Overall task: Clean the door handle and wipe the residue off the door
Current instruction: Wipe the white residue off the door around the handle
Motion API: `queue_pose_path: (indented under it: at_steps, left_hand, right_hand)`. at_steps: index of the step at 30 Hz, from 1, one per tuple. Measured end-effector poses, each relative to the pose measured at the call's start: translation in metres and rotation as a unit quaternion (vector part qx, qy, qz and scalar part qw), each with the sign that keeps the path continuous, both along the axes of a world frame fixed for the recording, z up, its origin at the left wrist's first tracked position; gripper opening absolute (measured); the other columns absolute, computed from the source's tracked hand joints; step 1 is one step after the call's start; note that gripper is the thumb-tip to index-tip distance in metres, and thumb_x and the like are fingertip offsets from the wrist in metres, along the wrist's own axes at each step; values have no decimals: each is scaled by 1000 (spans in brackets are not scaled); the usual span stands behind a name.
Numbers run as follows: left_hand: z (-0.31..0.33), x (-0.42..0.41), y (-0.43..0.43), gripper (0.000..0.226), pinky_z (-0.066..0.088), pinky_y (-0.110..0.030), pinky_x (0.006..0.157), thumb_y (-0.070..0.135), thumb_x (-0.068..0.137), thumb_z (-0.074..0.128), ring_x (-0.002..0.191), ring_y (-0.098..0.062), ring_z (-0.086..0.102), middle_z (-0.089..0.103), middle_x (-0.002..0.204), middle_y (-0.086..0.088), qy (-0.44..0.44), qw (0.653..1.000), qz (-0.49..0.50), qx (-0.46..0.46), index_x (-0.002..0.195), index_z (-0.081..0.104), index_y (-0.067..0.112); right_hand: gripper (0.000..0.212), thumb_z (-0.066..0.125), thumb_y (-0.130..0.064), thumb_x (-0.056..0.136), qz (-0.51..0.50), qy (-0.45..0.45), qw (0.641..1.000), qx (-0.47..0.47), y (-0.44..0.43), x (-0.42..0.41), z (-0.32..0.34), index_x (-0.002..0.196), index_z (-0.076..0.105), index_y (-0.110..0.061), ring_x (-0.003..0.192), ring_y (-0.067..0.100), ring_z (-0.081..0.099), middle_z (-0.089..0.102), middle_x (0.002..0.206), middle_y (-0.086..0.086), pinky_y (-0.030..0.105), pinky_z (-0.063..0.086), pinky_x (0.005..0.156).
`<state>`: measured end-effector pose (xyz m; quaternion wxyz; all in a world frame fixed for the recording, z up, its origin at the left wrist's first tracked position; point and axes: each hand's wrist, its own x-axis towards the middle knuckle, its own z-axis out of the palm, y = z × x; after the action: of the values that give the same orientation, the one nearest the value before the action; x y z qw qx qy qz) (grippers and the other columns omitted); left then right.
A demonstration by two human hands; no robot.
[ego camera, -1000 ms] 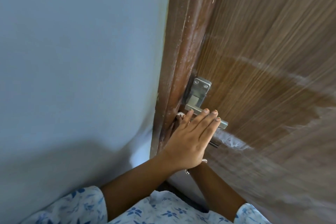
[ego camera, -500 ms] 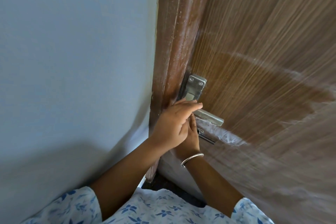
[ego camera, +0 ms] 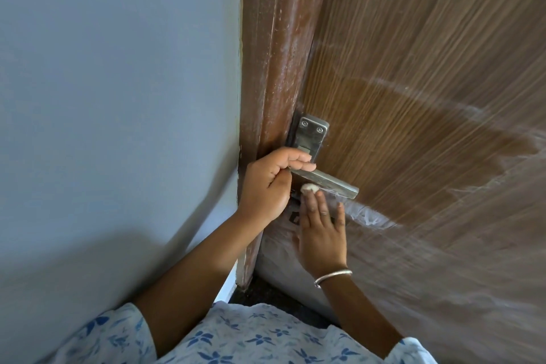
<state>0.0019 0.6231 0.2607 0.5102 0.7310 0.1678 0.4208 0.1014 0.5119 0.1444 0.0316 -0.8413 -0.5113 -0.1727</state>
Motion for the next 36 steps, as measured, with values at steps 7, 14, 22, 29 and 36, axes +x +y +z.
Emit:
queue_pose_path:
  at_steps: [7, 14, 22, 29, 36]
  left_hand:
    - [-1, 2, -2, 38, 53, -20, 79, -7, 79, 38, 86, -10, 69, 72, 90, 2, -2, 999, 27, 28, 100, 67, 7]
    - [-2, 4, -3, 34, 52, -19, 84, -10, 81, 41, 89, -7, 68, 73, 90, -3, 1, 994, 52, 100, 101, 67, 1]
    - [-3, 4, 0, 31, 54, -18, 81, -11, 79, 48, 89, -6, 65, 73, 93, -4, 19, 971, 71, 226, 100, 68, 0]
    - [-4, 6, -4, 28, 56, -27, 80, -10, 80, 50, 89, -17, 69, 73, 93, -7, 22, 967, 87, 240, 99, 68, -1]
    - [-4, 8, -5, 28, 56, -27, 80, -16, 78, 54, 89, -17, 68, 73, 92, -8, 24, 965, 91, 246, 98, 68, -2]
  right_hand:
    - [84, 56, -44, 78, -87, 32, 995, 23, -28, 12, -14, 142, 24, -1, 142, 31, 11, 30, 149, 18, 53, 4, 114]
    - [86, 69, -30, 76, 19, -18, 1000, 1, 3, 9, 0, 144, 25, -3, 137, 29, 32, 30, 151, 10, 54, 5, 115]
    - [74, 60, -40, 84, -29, -36, 999, -1, -19, 23, 4, 144, 29, -10, 137, 25, 32, 37, 148, 6, 53, 4, 114]
    - [79, 40, -48, 81, -228, 60, 970, 57, -83, 37, -17, 137, 32, 7, 131, 46, 33, 38, 140, 31, 63, 18, 106]
    - [87, 37, -55, 84, -249, 116, 958, 77, -62, 26, -15, 138, 25, 12, 132, 50, 28, 33, 139, 38, 59, 19, 108]
